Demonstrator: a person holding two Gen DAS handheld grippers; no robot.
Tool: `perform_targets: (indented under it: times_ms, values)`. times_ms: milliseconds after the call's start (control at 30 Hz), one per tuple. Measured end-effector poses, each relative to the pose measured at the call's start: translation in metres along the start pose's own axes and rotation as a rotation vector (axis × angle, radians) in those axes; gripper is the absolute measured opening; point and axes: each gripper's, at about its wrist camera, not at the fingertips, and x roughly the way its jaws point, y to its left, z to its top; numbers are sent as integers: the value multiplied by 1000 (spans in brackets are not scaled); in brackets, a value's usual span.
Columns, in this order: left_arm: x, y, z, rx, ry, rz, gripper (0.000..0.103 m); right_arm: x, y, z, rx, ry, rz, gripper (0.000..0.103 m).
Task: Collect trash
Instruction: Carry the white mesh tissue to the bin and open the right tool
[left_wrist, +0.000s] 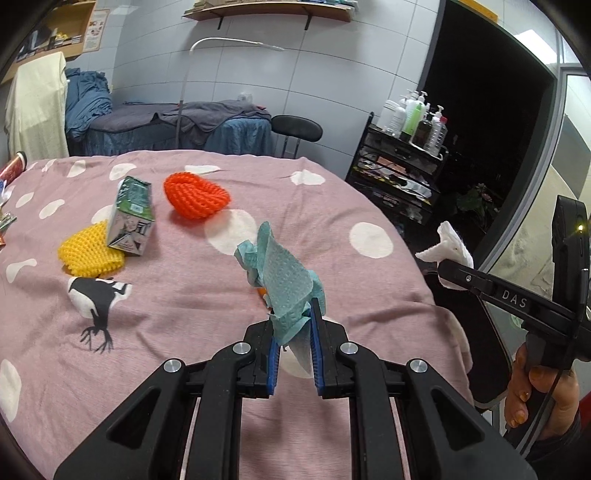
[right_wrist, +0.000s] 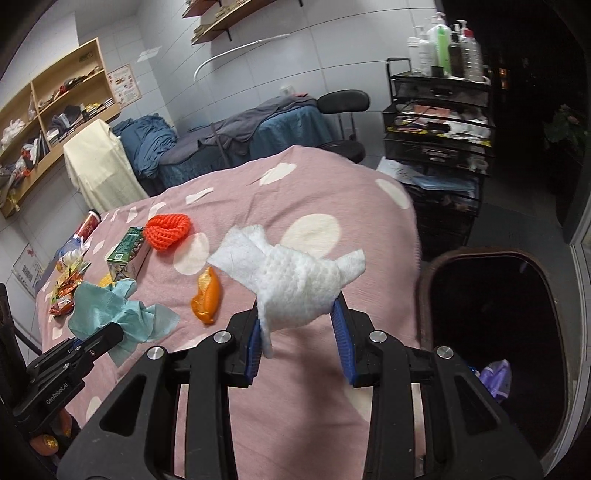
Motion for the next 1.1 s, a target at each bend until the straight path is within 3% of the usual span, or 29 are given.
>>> perform_targets:
  times_ms: [667, 1100]
  values:
    - [-5, -72, -12, 88, -17, -109, 15, -56, -85, -45, 118, -65, -201, 35]
    - [-2, -109, -21, 161, -6, -158, 15, -43, -149, -67, 203, 14, -358, 35]
